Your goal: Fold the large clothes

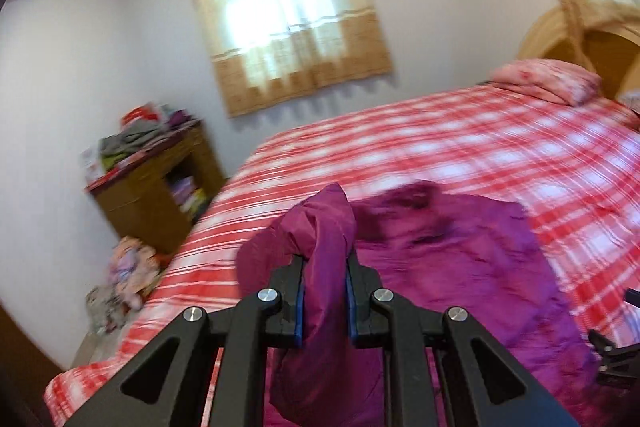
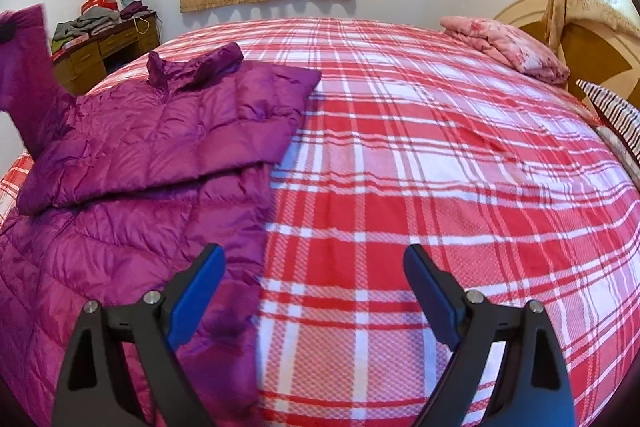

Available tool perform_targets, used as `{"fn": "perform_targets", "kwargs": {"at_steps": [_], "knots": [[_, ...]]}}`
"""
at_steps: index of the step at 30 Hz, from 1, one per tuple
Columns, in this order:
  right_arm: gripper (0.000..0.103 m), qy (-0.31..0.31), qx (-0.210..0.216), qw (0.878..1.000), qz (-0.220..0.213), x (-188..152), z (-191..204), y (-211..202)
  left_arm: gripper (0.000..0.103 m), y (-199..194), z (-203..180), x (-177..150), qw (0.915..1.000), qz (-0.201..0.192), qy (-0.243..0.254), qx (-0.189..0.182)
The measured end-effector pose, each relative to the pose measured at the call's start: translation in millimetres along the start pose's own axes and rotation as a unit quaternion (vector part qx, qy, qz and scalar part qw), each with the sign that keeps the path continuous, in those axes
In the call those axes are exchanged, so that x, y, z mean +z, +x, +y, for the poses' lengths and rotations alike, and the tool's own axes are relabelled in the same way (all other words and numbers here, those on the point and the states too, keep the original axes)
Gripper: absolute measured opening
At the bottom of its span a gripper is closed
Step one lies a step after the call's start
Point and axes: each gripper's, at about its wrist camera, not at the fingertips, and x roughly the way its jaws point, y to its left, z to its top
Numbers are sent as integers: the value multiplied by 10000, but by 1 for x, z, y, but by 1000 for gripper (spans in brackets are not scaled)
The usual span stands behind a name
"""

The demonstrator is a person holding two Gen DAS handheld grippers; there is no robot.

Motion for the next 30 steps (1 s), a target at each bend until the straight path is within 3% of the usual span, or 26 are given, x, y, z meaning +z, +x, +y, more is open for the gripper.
{"fn": "perform_targets", "kwargs": {"at_steps": [2, 5, 7, 9, 11, 14, 18, 21, 25, 27, 28, 29, 30], "knots": [[92, 2, 2, 10000, 37, -1, -2, 2, 21, 5, -36, -4, 9992, 145, 173, -318], [92, -11, 12, 10000, 91, -2, -2, 3, 54, 6, -77, -12, 9968, 360, 411, -577], [92, -38, 21, 9999, 96, -1, -1, 2, 78, -7, -91, -16, 9971, 67, 581, -494], [92, -44, 62, 9999, 82, 0, -1, -2, 88, -21, -94, -17, 9969, -187, 631, -421], [93, -32, 95, 9999, 73, 3, -2, -5, 92, -33, -81, -19, 9965, -441, 610, -372], [93, 45, 229, 9997, 1, 11, 0, -14, 95, -25, -49, -27, 9983, -401, 412, -135], [93, -41, 758, 9971, -40, 32, 25, -20, 95, 12, 12, -57, 9988, 192, 35, 455], [90, -202, 1232, 9921, 76, 47, 54, -12, 95, 39, 55, -86, 9927, 752, -343, 874], [71, -371, 1807, 9821, 373, 60, 95, 11, 95, 68, 97, -124, 9792, 1377, -799, 1256], [53, -404, 2037, 9761, 639, 60, 110, 27, 95, 79, 105, -138, 9739, 1602, -928, 1311], [31, -427, 2123, 9728, 822, 58, 120, 38, 95, 84, 108, -146, 9716, 1705, -986, 1312], [18, -421, 2120, 9725, 870, 57, 125, 42, 95, 88, 111, -153, 9693, 1794, -1029, 1327], [17, -411, 2107, 9728, 869, 55, 126, 44, 95, 90, 113, -160, 9675, 1859, -1053, 1352]]}}
